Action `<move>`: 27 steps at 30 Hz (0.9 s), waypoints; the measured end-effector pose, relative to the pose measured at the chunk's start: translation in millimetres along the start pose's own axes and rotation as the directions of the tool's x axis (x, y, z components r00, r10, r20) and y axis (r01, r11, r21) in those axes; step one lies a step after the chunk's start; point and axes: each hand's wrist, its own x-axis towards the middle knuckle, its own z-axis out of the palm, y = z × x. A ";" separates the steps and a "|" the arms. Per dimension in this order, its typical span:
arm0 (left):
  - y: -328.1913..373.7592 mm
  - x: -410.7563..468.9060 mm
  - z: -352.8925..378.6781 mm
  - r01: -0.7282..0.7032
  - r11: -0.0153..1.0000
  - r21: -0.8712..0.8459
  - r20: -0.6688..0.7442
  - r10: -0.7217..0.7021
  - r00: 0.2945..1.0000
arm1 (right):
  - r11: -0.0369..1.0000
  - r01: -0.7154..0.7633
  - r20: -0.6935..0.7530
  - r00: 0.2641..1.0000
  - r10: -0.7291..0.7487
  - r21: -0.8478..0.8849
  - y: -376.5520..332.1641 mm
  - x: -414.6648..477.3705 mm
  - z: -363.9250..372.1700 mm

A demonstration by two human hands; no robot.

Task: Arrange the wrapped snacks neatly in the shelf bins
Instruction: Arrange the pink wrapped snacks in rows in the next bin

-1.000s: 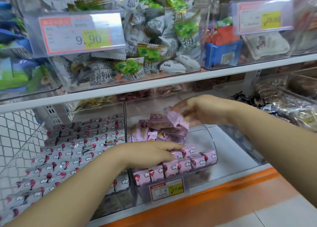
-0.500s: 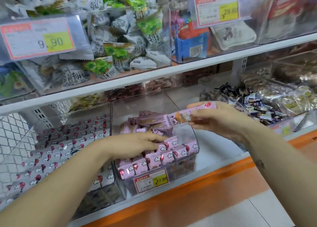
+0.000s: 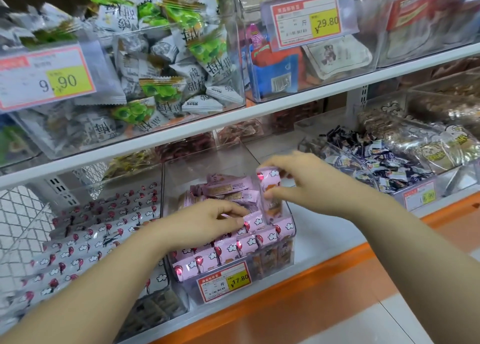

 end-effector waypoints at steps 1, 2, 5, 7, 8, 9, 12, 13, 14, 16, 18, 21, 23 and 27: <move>0.1 1.1 0.3 -0.012 1.000 0.009 -0.005 0.012 1.000 | 0.999 -0.025 0.062 0.998 0.028 -0.047 1.2 0.7 0.5; -0.2 2.8 0.6 -0.019 1.000 0.019 -0.016 0.020 1.000 | 0.995 -0.050 0.118 0.991 0.061 -0.087 2.3 1.0 2.4; 1.2 7.9 1.4 -0.033 0.999 0.011 -0.059 0.034 0.998 | 0.983 -0.040 0.240 0.967 0.083 -0.178 4.9 2.3 16.9; 2.6 10.4 1.6 -0.032 0.999 -0.007 -0.071 0.031 0.997 | 0.979 -0.018 0.243 0.967 0.068 -0.204 5.0 2.3 22.1; 3.3 11.4 1.6 -0.028 1.000 -0.003 -0.072 0.028 0.997 | 0.980 -0.015 0.228 0.972 0.061 -0.198 6.0 2.0 22.4; 3.7 12.8 1.9 -0.023 1.000 0.001 -0.066 0.023 0.998 | 0.983 -0.008 0.206 0.978 0.046 -0.181 6.9 1.6 21.7; 7.9 16.2 4.1 -0.002 1.000 0.015 -0.022 0.003 1.000 | 0.980 -0.013 0.150 0.988 0.043 -0.200 7.5 -0.3 23.5; 9.1 17.5 4.5 0.005 1.000 0.023 -0.002 -0.005 1.000 | 0.966 0.000 0.167 0.985 0.045 -0.258 6.6 0.2 25.8; 9.5 19.9 4.3 0.009 1.000 0.024 0.026 -0.010 1.000 | 0.949 0.025 0.193 0.980 0.038 -0.315 5.7 0.8 28.1; 10.3 24.3 3.1 0.018 1.000 0.024 0.103 -0.021 0.994 | 0.948 0.040 0.217 0.976 0.031 -0.315 7.4 2.7 29.5; 10.6 26.7 -0.7 0.060 0.998 -0.034 0.143 -0.054 0.988 | 0.979 0.001 0.180 0.983 0.037 -0.203 9.4 4.1 27.4; 13.4 25.6 -7.4 0.189 0.940 -0.285 0.197 -0.136 0.971 | 0.999 -0.023 0.012 1.000 0.024 -0.042 12.0 4.8 25.5; 14.3 23.3 -9.7 0.216 0.898 -0.384 0.229 -0.134 0.964 | 0.997 -0.031 -0.069 0.997 0.035 0.065 13.0 5.7 23.8; 12.8 20.5 -7.1 0.198 0.888 -0.415 0.244 -0.101 0.964 | 0.997 -0.033 0.170 0.985 0.044 -0.067 12.0 4.7 36.0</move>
